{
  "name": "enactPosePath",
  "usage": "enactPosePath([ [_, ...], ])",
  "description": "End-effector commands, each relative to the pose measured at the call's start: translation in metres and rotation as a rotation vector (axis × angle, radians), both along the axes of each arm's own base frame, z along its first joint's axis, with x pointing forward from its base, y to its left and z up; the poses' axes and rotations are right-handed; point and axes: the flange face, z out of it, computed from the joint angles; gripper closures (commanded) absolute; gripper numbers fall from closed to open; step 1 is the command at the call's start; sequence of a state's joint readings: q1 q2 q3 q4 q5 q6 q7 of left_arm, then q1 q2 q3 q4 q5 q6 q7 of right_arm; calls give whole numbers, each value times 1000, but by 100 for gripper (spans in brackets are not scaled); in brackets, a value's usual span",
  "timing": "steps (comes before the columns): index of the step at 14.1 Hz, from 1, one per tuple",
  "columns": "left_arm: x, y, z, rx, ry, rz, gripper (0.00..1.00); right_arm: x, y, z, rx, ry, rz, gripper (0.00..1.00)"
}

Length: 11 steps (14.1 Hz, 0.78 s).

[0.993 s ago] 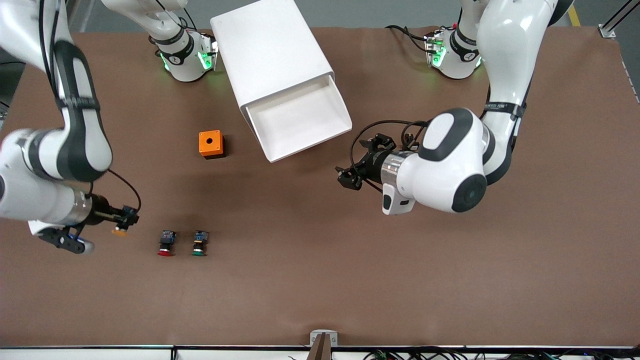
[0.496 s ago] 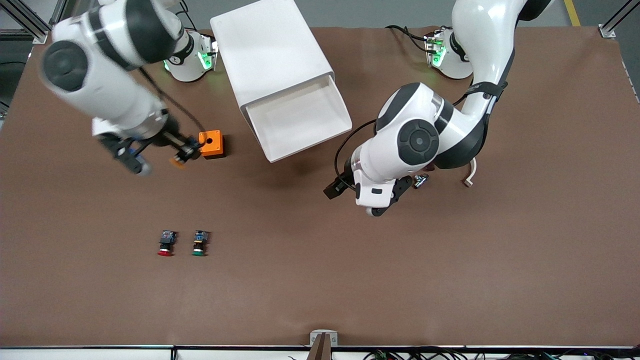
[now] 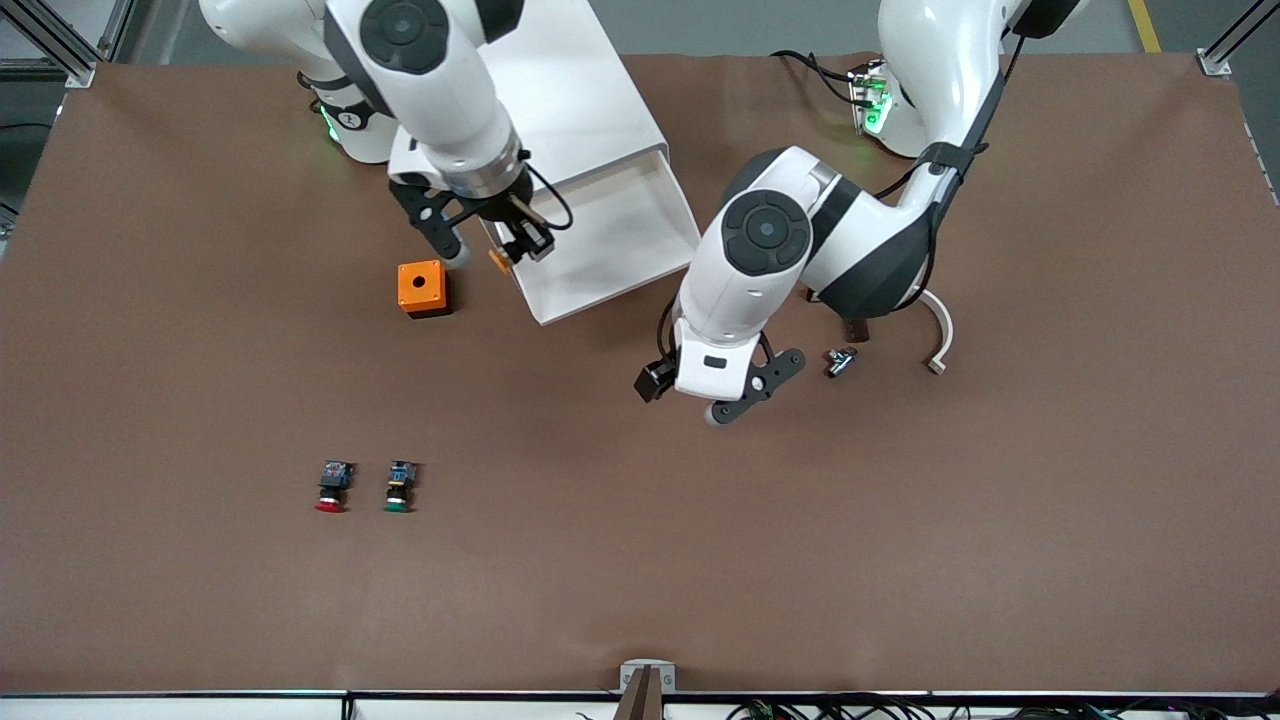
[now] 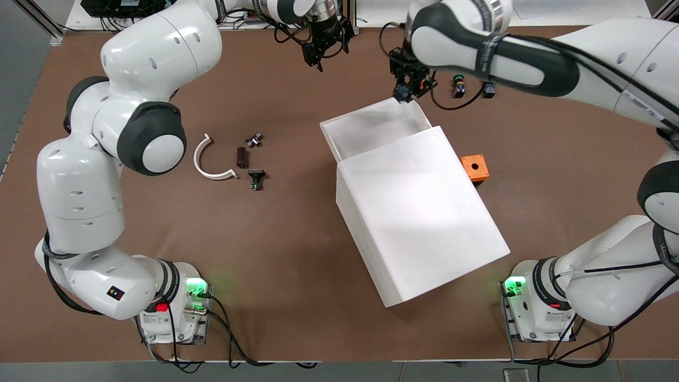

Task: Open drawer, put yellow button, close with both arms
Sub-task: 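Carry the yellow button over the open drawer with the right gripper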

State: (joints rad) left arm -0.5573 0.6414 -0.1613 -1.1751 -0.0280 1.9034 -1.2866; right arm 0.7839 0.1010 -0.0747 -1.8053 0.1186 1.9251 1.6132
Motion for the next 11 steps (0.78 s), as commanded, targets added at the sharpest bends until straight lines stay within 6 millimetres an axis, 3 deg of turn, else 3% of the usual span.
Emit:
enactPosePath([
  [1,-11,-9,-6,21,-15,-32,0,-9,35,-34,-10,-5,-80,100],
  [6,-16,-13,-10,27,-8,-47,0,-41,77,-67,-58,4,-129,100],
  [11,-21,-16,-13,33,0,-51,0,-62,95,-67,-64,11,-181,100],
])
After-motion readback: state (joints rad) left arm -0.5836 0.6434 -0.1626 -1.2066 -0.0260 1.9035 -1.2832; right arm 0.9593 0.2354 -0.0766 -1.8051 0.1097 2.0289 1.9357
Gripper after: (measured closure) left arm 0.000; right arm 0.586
